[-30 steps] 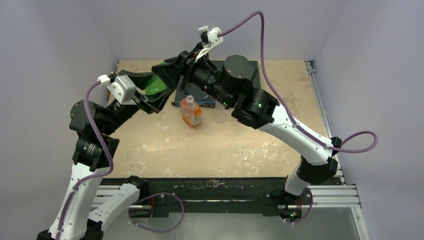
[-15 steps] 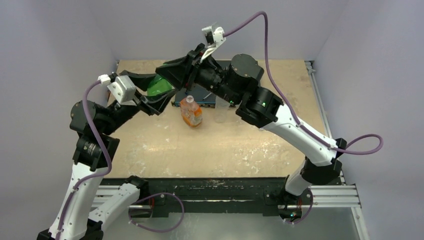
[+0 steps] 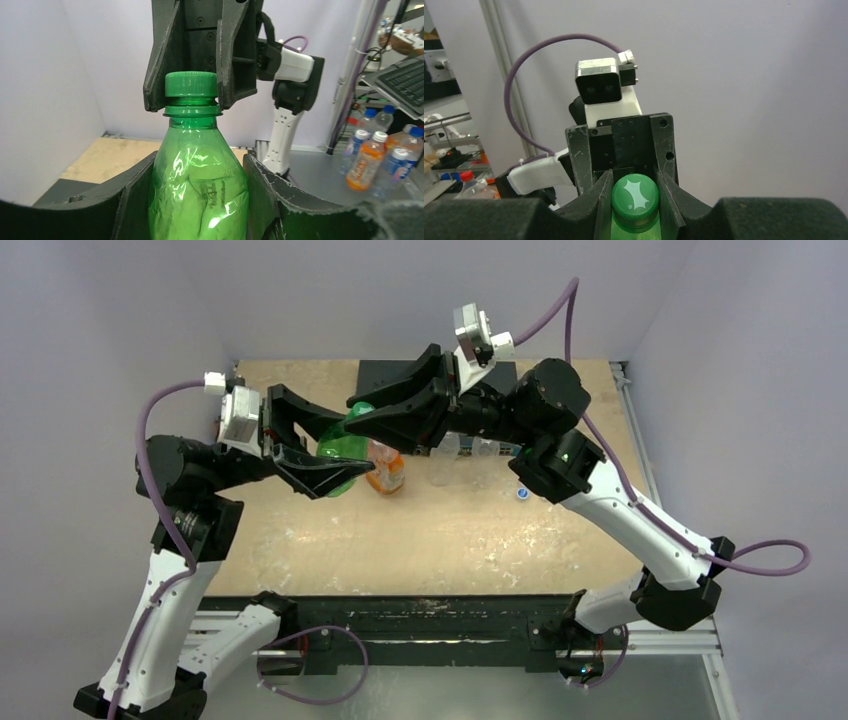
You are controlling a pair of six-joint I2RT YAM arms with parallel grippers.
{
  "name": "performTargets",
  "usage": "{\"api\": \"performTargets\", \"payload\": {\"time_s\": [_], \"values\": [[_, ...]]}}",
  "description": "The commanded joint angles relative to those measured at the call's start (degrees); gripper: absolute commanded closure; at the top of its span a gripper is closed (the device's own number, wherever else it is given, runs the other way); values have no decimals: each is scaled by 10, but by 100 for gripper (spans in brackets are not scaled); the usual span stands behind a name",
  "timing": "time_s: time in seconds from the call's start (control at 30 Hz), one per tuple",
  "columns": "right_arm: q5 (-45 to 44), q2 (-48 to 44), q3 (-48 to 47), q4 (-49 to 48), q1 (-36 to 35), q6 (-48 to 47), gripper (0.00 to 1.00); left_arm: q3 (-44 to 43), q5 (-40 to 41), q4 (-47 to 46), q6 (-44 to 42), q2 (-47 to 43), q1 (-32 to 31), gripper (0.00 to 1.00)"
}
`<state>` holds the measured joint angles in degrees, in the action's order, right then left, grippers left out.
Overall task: Unscrew the bottle caps
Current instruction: Unscrew the bottle cap from the plastic bottle.
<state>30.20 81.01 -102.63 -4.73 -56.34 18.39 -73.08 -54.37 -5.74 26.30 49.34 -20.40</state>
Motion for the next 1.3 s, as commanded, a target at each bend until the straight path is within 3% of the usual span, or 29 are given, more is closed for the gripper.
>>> {"api": "performTargets", "payload": {"time_s": [0.0,0.07,0.13,0.2,0.23,0.33,0.4,0.53,0.67,1.0,1.07,1.27], "values": [[100,-50,9,-101,1,14,90,-1,0,-46,91,9,10,100],[76,-50,5,-91,1,10,84,5,1,-49,98,11,10,100],[-2,-47,-8,-56,1,8,59,7,13,-44,82,12,10,100],[-100,-34,-37,13,1,1,28,8,32,-36,57,9,10,100],[-168,-18,-66,67,1,-1,18,9,45,-28,37,7,10,100],[-287,71,-243,284,1,8,5,9,102,29,-50,-1,10,100],[-316,88,-255,302,0,8,1,12,164,72,-115,-9,10,100],[-339,68,-184,237,-2,40,4,33,234,88,-178,-24,10,100],[-346,89,-188,233,-9,54,16,38,243,90,-194,-29,10,100],[-349,127,-210,225,-37,63,23,50,250,110,-195,-33,10,100],[-350,129,-206,217,-39,67,31,48,252,120,-198,-33,10,100],[-350,133,-203,215,-40,75,78,49,267,125,-202,-34,10,100]]}}
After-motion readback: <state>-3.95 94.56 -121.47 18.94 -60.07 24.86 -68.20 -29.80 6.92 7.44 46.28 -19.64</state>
